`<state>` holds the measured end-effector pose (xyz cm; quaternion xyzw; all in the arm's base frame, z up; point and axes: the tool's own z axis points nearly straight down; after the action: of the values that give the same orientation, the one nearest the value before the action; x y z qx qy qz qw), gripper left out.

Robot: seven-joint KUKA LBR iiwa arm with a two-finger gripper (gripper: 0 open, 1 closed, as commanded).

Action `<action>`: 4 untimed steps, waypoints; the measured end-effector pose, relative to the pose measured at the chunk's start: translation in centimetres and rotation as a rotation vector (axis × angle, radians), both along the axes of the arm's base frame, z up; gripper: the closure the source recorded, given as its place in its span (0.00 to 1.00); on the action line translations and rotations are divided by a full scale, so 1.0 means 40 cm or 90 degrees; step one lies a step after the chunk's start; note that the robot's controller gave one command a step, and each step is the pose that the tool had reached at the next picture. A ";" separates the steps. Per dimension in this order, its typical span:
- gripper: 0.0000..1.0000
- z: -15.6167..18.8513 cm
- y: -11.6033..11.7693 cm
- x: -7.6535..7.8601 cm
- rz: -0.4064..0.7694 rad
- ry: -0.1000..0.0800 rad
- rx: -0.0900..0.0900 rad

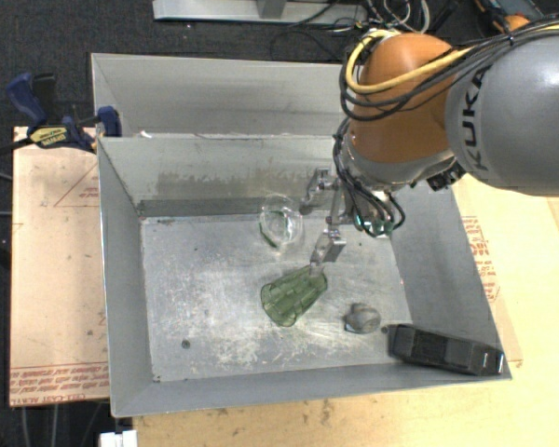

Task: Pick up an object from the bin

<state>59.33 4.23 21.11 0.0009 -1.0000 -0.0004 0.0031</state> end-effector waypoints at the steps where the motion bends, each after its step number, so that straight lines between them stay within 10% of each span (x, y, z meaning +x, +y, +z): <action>1: 0.00 0.011 0.000 0.004 -0.001 -0.005 0.000; 2: 0.00 -0.089 -0.043 -0.027 0.014 -0.010 0.001; 3: 1.00 -0.325 -0.058 -0.064 0.025 -0.012 0.000; 4: 1.00 -0.326 -0.058 -0.064 0.025 -0.012 0.000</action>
Offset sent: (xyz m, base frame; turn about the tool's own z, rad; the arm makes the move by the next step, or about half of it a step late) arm -0.0331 -0.0458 -0.0993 -0.0514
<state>56.76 1.92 8.09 0.0207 -0.9998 -0.0002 -0.0062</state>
